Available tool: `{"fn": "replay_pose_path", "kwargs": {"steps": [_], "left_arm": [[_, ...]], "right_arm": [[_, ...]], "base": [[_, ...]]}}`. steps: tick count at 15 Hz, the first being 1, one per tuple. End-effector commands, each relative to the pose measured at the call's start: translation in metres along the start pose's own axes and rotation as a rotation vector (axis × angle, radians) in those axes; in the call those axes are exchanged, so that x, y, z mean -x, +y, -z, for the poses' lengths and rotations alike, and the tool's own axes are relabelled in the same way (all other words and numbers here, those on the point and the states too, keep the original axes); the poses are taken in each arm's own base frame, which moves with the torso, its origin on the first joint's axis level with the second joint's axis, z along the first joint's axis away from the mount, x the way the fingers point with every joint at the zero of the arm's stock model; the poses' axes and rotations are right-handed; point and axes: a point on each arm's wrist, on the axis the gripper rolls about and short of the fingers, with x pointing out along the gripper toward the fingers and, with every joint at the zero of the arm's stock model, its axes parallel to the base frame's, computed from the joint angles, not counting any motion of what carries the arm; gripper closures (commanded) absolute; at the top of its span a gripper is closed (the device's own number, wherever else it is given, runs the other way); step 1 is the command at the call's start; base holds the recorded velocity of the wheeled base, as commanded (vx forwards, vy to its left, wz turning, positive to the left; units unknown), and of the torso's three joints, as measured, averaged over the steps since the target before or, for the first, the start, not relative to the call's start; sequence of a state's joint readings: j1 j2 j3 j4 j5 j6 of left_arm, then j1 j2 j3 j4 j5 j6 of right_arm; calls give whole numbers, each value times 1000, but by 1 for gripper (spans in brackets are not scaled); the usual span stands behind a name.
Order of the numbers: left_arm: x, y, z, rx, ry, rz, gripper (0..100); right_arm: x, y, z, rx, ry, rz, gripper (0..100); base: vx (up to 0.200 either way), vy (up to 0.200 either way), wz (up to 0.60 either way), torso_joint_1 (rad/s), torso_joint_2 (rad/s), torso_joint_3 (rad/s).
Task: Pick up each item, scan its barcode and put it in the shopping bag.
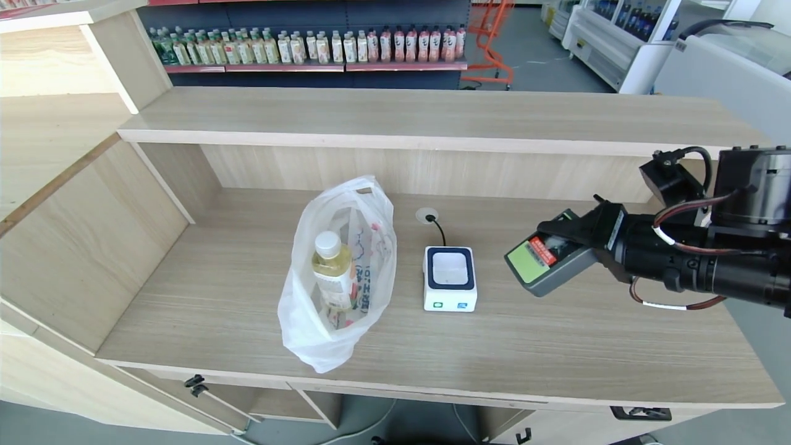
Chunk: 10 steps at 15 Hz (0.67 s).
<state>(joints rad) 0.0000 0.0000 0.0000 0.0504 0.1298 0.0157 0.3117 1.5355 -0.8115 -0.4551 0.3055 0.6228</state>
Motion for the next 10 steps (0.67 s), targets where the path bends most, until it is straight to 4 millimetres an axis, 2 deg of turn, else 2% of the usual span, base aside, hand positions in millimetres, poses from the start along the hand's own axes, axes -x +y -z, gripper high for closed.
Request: {"fn": "replay_pose_path", "kwargs": {"steps": [1, 4, 7, 10], "left_arm": [[0, 0, 0, 0, 0, -1, 0], [0, 0, 0, 0, 2, -1, 0], [0, 0, 0, 0, 2, -1, 0], [0, 0, 0, 0, 2, -1, 0]], "right_arm": [[-5, -7, 8, 42, 38, 21, 100], [-14, -12, 16, 162, 77, 24, 100], [-35, -4, 24, 192, 85, -30, 100], [-67, 3, 32, 216, 90, -89, 100]], "base": [[0, 0, 0, 0, 0, 0], [0, 0, 0, 0, 0, 0], [0, 0, 0, 0, 0, 0], [0, 0, 0, 0, 0, 0]]}}
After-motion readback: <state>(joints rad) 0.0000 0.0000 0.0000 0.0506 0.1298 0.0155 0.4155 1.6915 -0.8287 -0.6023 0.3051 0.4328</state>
